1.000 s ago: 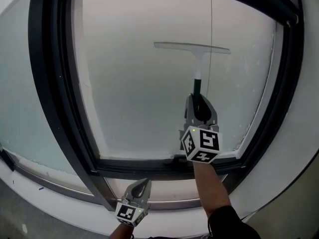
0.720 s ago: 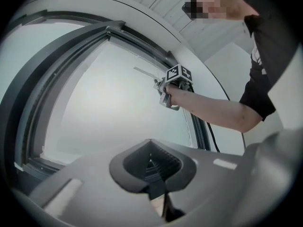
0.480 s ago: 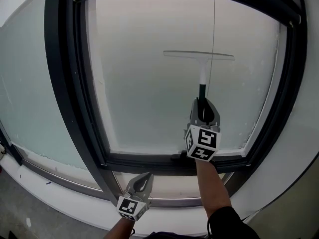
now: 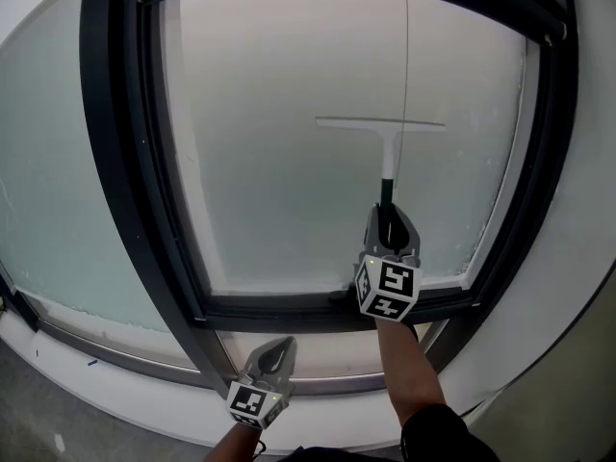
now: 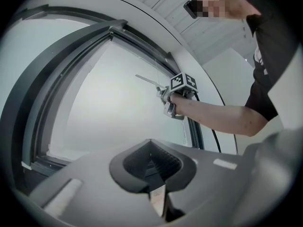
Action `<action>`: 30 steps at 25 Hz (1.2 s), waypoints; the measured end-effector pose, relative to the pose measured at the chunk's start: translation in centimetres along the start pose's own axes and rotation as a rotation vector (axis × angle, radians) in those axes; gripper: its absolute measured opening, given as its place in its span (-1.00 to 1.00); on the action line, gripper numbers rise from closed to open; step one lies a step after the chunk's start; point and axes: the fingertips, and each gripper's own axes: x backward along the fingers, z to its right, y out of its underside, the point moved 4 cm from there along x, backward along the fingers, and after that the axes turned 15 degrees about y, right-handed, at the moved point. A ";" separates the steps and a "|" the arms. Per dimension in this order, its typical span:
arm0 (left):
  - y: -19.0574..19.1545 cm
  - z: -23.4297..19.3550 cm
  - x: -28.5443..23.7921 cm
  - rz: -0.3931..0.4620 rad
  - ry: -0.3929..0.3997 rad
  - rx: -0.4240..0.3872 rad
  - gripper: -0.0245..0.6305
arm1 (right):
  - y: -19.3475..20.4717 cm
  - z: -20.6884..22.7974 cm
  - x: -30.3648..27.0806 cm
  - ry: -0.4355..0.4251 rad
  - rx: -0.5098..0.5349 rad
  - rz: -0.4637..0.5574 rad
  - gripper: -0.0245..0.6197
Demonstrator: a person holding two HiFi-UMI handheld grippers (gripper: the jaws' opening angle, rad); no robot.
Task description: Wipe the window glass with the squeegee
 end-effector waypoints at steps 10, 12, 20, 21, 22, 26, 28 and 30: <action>0.5 0.3 0.5 -0.009 0.021 0.020 -0.93 | 3.0 0.0 2.1 -0.011 -0.016 -0.069 -0.63; 0.7 0.3 0.6 -0.010 0.020 0.026 -0.93 | 3.6 0.0 2.5 -0.013 -0.019 -0.083 -0.63; 1.0 0.3 0.5 -0.008 0.013 0.045 -0.93 | 5.6 0.2 3.9 -0.017 -0.002 -0.120 -0.63; 1.0 0.3 0.5 -0.008 0.013 0.046 -0.93 | 5.9 0.3 4.1 -0.018 0.000 -0.124 -0.63; 1.1 0.4 0.4 -0.009 0.013 0.047 -0.93 | 6.1 0.4 4.3 -0.019 0.001 -0.127 -0.63; 1.4 0.7 0.1 -0.018 0.018 0.048 -0.93 | 6.8 0.6 5.0 -0.021 0.006 -0.129 -0.63; 1.4 0.7 0.0 -0.015 0.019 0.050 -0.93 | 6.9 0.6 5.4 -0.020 0.009 -0.127 -0.63; 1.5 0.8 0.0 -0.017 0.022 0.053 -0.93 | 7.1 0.5 5.8 -0.020 0.006 -0.130 -0.63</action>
